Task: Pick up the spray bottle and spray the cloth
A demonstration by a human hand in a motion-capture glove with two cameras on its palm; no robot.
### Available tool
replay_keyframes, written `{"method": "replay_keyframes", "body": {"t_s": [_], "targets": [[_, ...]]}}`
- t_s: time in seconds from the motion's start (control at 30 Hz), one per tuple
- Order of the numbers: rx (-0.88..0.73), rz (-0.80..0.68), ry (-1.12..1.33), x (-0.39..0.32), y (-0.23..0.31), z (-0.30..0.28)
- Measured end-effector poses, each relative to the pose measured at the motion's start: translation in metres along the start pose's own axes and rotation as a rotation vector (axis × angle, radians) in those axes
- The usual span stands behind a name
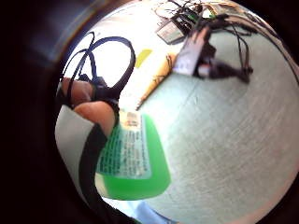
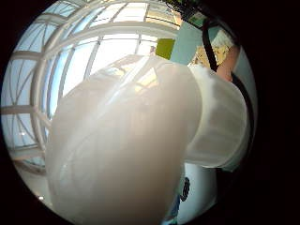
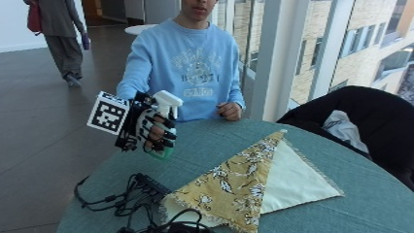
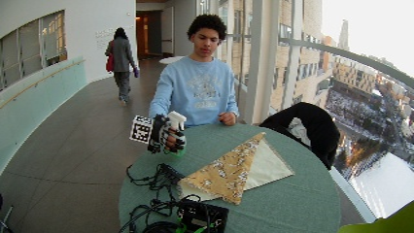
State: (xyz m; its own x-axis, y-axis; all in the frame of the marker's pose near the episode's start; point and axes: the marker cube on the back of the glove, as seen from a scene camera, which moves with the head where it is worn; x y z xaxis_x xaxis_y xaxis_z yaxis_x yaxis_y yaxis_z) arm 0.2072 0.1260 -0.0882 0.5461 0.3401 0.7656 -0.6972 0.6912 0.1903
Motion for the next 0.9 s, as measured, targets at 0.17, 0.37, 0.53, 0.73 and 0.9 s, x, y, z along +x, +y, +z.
{"method": "replay_keyframes", "body": {"t_s": [0.17, 0.37, 0.53, 0.73, 0.9], "targets": [[-0.051, 0.012, 0.120, -0.032, -0.025, 0.002], [-0.194, 0.072, 0.271, -0.055, -0.051, 0.021], [-0.279, 0.122, 0.362, -0.057, -0.062, 0.039], [-0.333, 0.183, 0.438, -0.049, -0.073, 0.058], [-0.362, 0.203, 0.527, -0.040, -0.074, 0.072]]}}
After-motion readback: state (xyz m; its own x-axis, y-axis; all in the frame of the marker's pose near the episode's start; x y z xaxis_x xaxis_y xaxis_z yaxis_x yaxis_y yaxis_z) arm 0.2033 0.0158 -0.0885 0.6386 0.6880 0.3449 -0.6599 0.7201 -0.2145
